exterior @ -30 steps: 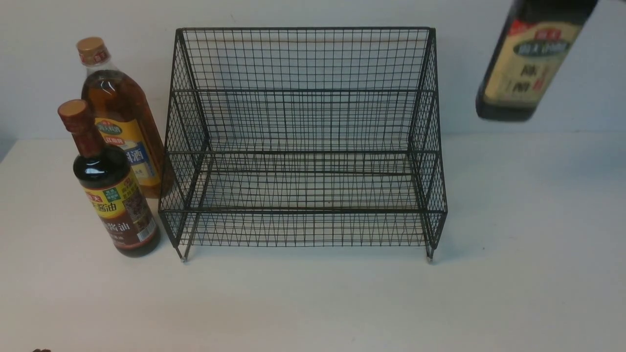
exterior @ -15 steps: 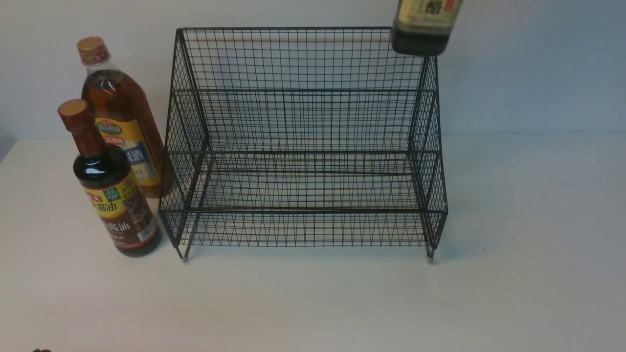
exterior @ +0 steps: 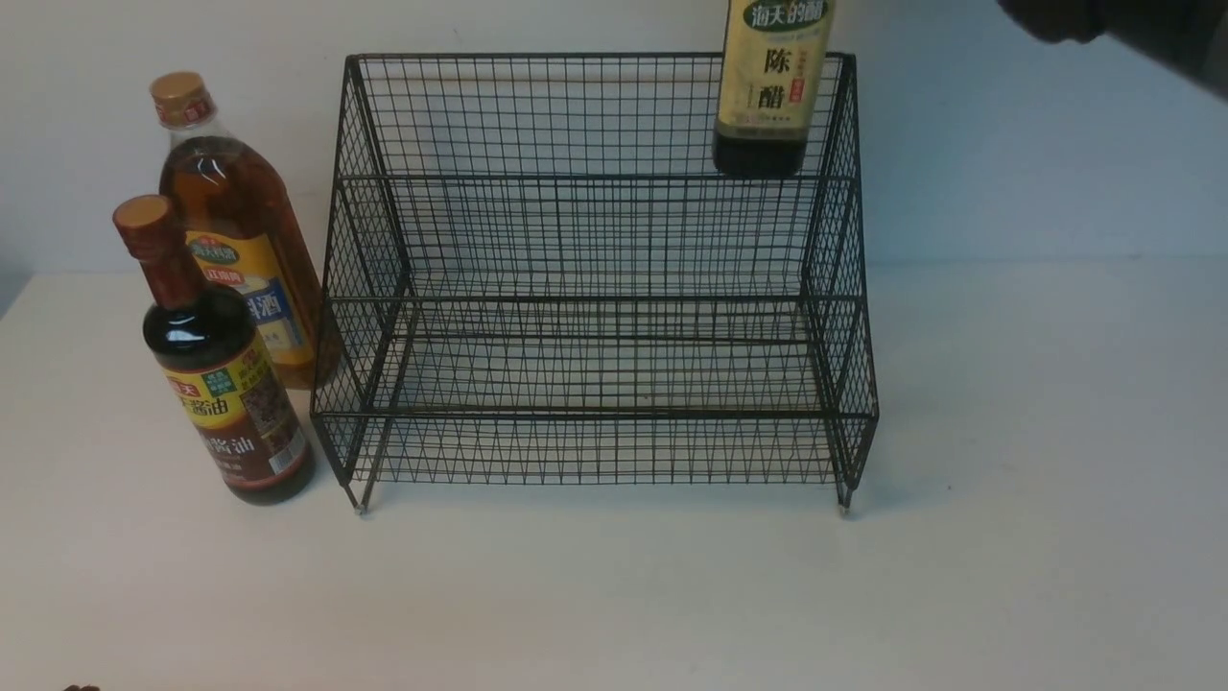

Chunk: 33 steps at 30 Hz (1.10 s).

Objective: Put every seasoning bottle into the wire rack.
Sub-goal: Use the right arm to put the condiment bottle back on the shelf

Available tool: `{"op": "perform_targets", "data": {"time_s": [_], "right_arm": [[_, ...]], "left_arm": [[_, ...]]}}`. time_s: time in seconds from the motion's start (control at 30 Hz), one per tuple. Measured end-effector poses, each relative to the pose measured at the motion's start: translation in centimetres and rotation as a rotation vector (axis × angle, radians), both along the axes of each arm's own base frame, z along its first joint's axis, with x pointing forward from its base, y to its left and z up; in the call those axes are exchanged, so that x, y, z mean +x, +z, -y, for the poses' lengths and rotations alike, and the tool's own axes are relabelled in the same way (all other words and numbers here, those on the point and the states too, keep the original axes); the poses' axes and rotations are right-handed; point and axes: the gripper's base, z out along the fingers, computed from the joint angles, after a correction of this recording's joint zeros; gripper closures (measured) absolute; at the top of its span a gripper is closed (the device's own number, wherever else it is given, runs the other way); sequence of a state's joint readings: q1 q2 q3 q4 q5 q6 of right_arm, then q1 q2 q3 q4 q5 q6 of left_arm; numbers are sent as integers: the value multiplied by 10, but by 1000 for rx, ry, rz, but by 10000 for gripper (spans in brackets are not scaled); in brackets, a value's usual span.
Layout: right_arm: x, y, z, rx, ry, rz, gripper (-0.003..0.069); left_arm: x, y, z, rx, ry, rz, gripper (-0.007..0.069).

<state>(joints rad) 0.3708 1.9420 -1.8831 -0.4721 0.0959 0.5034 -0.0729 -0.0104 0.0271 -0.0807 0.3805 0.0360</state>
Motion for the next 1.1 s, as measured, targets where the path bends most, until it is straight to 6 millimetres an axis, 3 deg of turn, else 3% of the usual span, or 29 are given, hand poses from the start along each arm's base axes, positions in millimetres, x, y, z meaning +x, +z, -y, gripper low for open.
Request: {"op": "perform_targets", "data": {"time_s": [0.4, 0.7, 1.1], "right_arm": [[9, -25, 1, 4, -66, -161, 344], [13, -61, -12, -19, -107, -344, 344], [8, -76, -17, -20, -143, -475, 344]], "left_arm": [[0, 0, 0, 0, 0, 0, 629], [0, 0, 0, 0, 0, 0, 629], [0, 0, 0, 0, 0, 0, 629]]}}
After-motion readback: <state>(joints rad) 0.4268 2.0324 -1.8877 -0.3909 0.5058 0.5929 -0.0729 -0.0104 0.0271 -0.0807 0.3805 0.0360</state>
